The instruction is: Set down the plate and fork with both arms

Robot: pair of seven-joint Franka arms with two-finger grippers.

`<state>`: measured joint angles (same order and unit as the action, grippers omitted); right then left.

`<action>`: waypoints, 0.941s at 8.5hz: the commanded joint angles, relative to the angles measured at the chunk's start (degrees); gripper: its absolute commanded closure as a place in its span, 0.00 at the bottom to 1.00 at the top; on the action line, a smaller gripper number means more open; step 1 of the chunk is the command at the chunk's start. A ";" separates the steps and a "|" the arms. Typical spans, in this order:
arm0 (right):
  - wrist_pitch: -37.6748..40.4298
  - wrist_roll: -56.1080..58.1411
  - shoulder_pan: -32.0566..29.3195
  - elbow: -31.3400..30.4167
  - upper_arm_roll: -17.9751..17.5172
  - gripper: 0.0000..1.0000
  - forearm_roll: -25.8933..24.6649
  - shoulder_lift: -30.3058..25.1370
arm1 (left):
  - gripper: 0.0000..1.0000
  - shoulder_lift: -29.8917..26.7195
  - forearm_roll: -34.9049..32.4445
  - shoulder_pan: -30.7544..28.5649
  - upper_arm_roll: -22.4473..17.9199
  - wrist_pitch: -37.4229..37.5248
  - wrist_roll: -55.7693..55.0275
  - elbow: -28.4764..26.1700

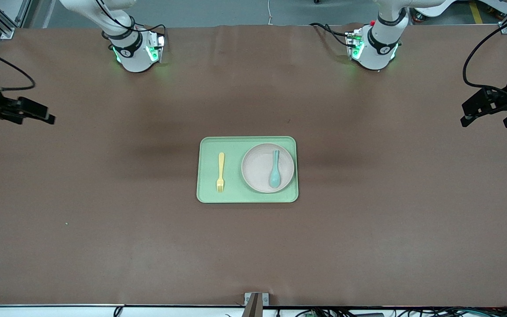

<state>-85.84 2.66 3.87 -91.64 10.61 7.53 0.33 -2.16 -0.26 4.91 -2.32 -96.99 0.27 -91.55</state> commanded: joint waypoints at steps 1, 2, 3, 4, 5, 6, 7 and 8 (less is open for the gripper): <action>1.37 4.26 -3.33 -0.73 -1.12 0.01 -1.98 -2.60 | 0.00 -0.12 -0.09 -0.16 0.12 0.22 0.43 0.76; 1.55 7.24 -4.04 -0.73 -1.12 0.01 -2.08 -2.79 | 0.00 -0.12 -0.09 -0.16 0.12 0.22 0.43 0.85; 1.56 7.36 -4.05 -0.65 -1.12 0.01 -2.51 -2.79 | 0.00 -0.12 -0.09 -0.16 0.12 0.22 0.43 0.85; 1.56 7.36 -3.70 -0.47 -1.46 0.01 -4.43 -2.61 | 0.00 -0.12 -0.09 -0.25 0.12 0.31 0.43 0.76; 1.56 7.19 -1.96 -0.38 -1.99 0.01 -8.63 -2.53 | 0.00 -0.12 -0.09 -0.16 0.12 0.31 0.34 0.76; 1.73 6.84 0.84 1.62 -2.08 0.01 -13.02 -2.44 | 0.00 -0.12 -0.09 -0.07 0.12 0.31 0.43 0.85; 3.65 6.31 1.05 3.29 -2.08 0.00 -12.89 -2.35 | 0.00 -0.12 -0.09 -0.07 0.12 0.31 0.34 0.76; 3.84 6.31 0.79 3.92 -2.08 0.01 -11.41 -2.26 | 0.00 -0.12 -0.09 -0.07 0.12 0.31 0.34 0.76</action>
<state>-82.94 9.31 4.96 -88.46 8.55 -3.99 -1.46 -2.16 -0.26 4.92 -2.31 -96.99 0.27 -91.50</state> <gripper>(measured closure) 0.004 0.000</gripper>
